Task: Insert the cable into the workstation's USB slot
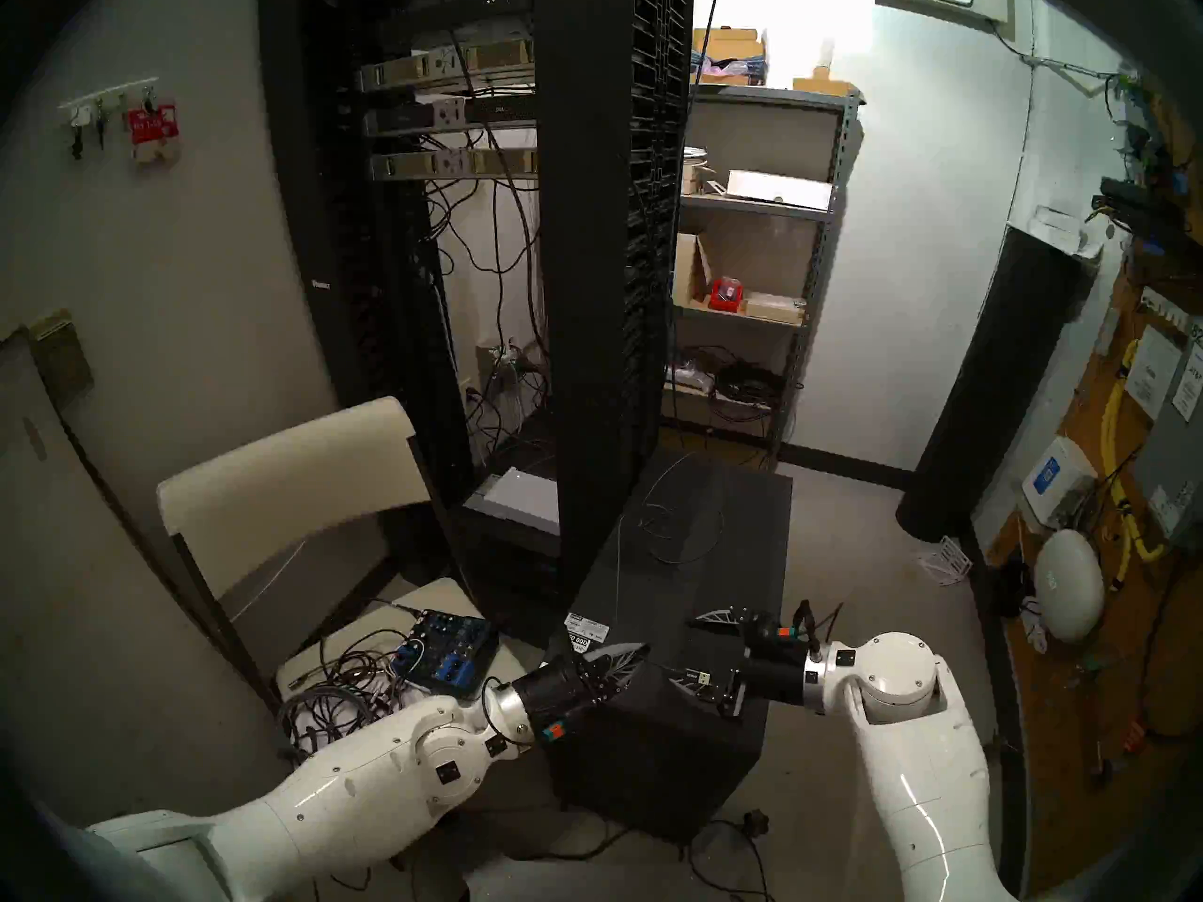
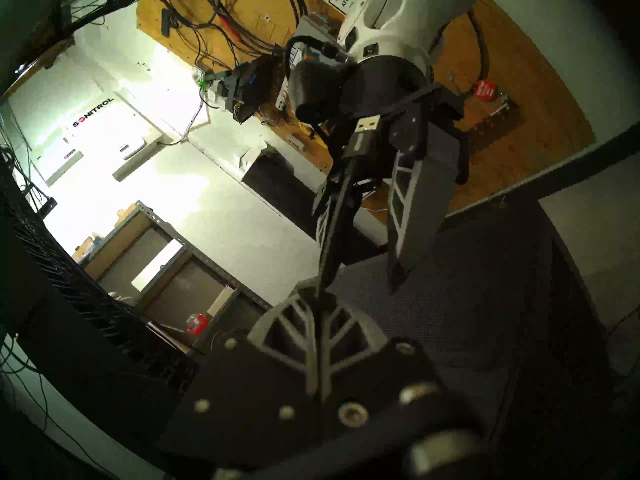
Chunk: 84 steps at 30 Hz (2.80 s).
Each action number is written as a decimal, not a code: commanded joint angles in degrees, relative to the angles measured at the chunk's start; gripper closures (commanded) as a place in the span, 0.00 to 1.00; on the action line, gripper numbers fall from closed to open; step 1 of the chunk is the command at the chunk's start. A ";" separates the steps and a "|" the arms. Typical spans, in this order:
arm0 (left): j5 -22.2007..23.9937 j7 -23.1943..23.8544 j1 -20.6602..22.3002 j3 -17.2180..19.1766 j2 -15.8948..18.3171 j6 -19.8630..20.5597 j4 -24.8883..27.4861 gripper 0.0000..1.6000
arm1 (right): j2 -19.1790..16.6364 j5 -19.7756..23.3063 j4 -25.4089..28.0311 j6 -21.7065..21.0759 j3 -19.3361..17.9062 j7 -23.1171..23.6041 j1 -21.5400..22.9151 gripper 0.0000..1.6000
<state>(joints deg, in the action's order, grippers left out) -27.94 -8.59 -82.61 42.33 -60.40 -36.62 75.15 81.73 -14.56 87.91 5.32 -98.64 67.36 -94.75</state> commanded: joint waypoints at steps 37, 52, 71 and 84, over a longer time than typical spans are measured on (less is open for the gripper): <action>14.51 5.34 -2.55 2.28 -3.51 7.68 4.47 1.00 | 3.76 6.04 0.95 4.77 -0.68 3.26 -0.36 0.53; 15.03 5.16 -2.48 2.31 -3.49 8.23 4.23 1.00 | 3.86 7.26 2.33 4.43 -1.19 3.88 -0.42 0.51; 14.89 5.46 -2.33 1.37 -3.73 8.85 3.87 1.00 | 5.40 7.90 4.55 5.91 -0.81 5.71 -1.06 1.00; 14.47 4.64 -1.81 0.45 -3.97 8.94 3.53 1.00 | 5.78 7.71 4.77 6.30 -0.76 6.18 -1.25 1.00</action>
<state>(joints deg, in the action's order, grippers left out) -13.37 -3.93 -84.70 42.88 -63.81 -27.85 78.33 86.38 -7.88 90.87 11.25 -99.78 73.61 -96.37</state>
